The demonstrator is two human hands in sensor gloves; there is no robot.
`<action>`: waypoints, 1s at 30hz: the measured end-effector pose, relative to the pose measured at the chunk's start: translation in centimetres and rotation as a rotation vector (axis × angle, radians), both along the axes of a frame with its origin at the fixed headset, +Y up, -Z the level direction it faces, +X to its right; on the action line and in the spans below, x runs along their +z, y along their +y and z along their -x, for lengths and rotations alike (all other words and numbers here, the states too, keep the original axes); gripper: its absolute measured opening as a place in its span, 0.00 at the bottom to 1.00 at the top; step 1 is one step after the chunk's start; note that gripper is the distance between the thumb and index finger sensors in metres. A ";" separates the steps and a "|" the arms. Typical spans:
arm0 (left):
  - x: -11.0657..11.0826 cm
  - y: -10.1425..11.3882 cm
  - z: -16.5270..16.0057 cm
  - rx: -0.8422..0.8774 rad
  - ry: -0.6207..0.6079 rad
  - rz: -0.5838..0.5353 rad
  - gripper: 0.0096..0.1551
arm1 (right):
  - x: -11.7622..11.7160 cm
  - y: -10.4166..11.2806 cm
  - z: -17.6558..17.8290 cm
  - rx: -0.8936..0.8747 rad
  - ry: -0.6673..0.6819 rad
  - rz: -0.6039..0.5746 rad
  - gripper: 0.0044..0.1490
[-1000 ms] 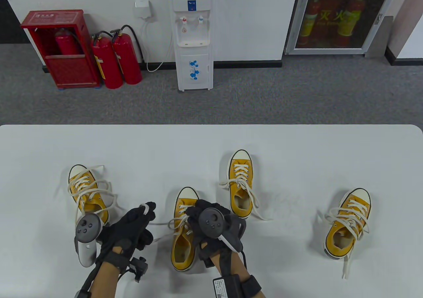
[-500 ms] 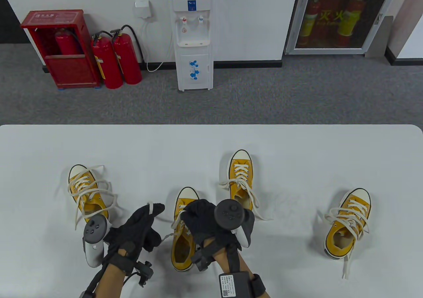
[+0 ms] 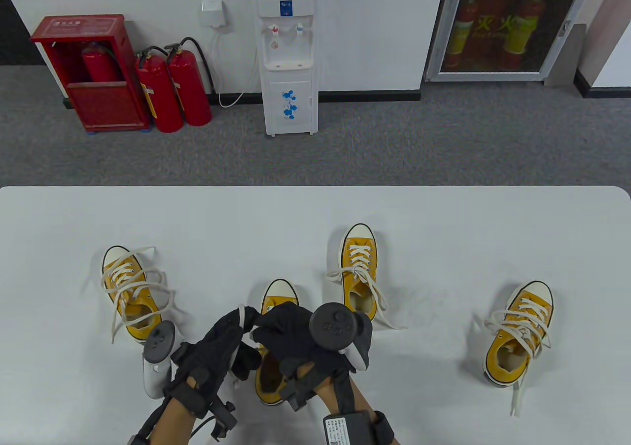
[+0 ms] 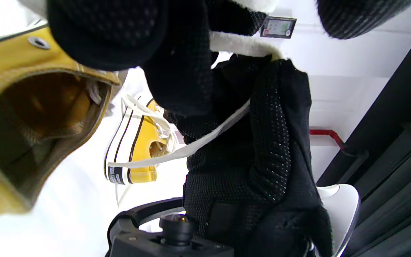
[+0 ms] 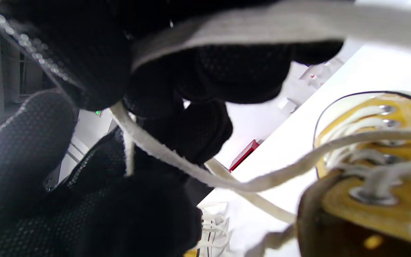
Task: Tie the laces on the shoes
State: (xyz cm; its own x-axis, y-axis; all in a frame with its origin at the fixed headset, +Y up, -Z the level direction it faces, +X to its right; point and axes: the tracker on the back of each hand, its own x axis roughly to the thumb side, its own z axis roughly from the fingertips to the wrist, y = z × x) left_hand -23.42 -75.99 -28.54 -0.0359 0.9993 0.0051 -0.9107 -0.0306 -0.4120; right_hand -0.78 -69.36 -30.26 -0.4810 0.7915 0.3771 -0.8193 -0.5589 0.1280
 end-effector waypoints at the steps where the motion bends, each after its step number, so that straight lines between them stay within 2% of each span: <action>1: 0.0 0.0 -0.1 -0.011 0.003 0.004 0.43 | 0.1 0.1 0.0 0.008 0.007 -0.007 0.24; 8: 0.1 0.4 -0.3 -0.198 0.025 -0.066 0.42 | 0.4 1.3 -0.1 0.011 0.032 -0.036 0.26; 13: 0.3 1.3 -0.4 -0.289 0.023 -0.140 0.42 | 0.4 1.5 -0.5 -0.069 0.027 -0.020 0.27; 16: 0.3 1.8 -0.4 -0.303 0.019 -0.165 0.41 | 0.2 1.3 -0.7 -0.104 0.017 -0.005 0.27; 21: 0.6 2.5 -1.0 -0.429 0.029 -0.237 0.32 | 0.0 0.7 -0.9 -0.114 0.006 -0.004 0.27; 25: 0.6 2.7 -1.2 -0.400 0.006 -0.237 0.26 | -0.3 0.2 -1.1 -0.148 0.002 0.002 0.28; 30: 0.4 2.3 -1.2 -0.220 -0.069 -0.164 0.23 | -0.6 -0.6 -1.3 -0.144 -0.017 -0.001 0.29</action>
